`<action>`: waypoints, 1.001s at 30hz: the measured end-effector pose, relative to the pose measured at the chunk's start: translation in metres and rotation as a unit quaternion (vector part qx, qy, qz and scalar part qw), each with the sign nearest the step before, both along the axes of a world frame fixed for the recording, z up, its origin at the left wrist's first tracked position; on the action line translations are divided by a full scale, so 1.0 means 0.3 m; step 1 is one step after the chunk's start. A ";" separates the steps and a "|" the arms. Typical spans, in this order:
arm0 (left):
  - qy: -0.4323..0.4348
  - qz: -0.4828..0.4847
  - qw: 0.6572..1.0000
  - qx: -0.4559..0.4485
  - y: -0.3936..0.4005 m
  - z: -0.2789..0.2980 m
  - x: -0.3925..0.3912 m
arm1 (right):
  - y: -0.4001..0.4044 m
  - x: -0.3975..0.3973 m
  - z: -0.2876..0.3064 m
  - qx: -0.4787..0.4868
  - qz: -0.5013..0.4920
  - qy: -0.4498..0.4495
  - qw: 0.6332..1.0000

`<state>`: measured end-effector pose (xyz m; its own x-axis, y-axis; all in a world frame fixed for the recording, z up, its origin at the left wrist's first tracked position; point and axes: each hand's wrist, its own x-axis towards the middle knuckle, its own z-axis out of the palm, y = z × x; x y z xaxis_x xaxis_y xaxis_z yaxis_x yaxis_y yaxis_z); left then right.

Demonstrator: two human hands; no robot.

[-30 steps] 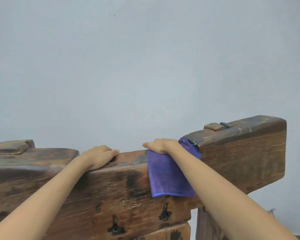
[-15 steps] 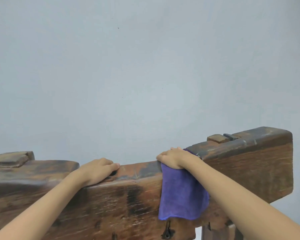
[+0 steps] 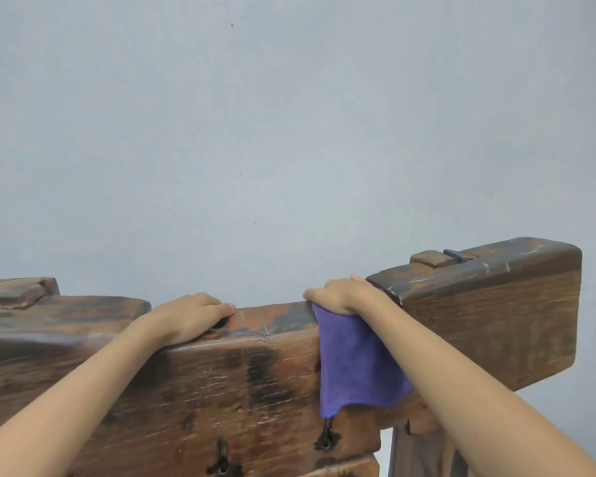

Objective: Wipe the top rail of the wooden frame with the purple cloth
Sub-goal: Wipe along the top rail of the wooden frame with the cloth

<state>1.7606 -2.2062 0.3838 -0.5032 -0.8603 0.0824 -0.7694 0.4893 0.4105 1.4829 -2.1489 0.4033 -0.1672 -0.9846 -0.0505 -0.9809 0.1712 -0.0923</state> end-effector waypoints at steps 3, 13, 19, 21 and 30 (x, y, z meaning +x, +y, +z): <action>0.001 0.006 1.000 -0.002 0.020 0.009 0.000 | -0.026 0.013 -0.003 0.026 0.005 -0.006 1.000; -0.022 0.039 0.999 -0.001 0.021 0.005 -0.005 | 0.058 -0.005 -0.021 -0.055 0.015 -0.040 0.998; 0.013 0.043 0.999 0.001 0.035 0.011 0.011 | 0.023 0.053 -0.013 0.001 0.002 -0.008 1.000; -0.008 0.045 0.999 -0.012 0.037 0.007 -0.008 | 0.113 0.066 -0.066 -0.075 0.038 -0.009 0.996; -0.032 0.064 0.997 -0.019 0.053 0.017 -0.028 | 0.120 0.004 0.060 -0.175 0.007 -0.116 0.978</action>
<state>1.7522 -2.1905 0.3889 -0.3945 -0.9148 0.0866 -0.8510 0.3993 0.3411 1.4840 -2.1130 0.4212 -0.1775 -0.9503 0.2556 -0.9286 0.0758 -0.3632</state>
